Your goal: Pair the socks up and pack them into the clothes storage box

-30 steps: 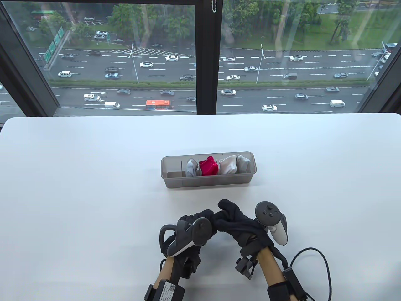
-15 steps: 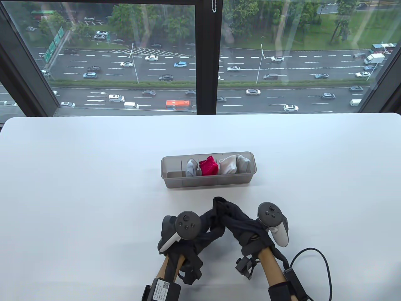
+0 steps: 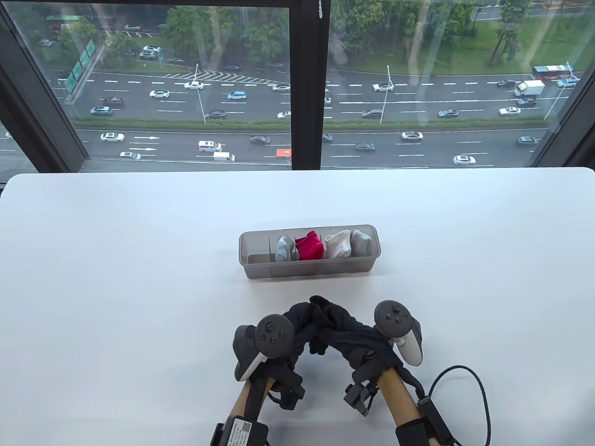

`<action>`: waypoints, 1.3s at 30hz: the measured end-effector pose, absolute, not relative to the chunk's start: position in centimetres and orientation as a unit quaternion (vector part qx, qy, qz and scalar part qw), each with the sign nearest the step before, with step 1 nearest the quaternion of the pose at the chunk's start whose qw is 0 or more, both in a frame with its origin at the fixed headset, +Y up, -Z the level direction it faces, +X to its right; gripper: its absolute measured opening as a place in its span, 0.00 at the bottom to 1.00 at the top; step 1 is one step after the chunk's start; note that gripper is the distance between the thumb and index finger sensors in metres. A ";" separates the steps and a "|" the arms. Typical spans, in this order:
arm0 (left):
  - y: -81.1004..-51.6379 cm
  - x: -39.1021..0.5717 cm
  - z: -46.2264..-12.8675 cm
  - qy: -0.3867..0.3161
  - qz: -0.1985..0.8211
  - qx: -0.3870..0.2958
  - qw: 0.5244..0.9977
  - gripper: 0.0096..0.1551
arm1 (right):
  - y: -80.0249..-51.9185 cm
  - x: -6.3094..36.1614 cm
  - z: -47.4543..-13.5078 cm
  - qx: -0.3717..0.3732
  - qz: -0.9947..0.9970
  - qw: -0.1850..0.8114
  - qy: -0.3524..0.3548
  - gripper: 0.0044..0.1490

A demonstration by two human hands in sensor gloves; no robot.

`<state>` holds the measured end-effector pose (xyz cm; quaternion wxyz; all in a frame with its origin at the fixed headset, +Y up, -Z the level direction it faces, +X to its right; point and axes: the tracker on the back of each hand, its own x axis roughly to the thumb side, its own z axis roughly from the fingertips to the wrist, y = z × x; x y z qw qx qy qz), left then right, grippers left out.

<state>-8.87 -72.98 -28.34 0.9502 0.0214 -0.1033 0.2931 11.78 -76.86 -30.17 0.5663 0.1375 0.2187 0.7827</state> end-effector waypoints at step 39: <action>-72.0 -7.9 -27.9 -0.182 0.256 -0.031 0.949 0.20 | -76.1 12.7 -30.1 0.053 0.839 0.533 0.094 0.34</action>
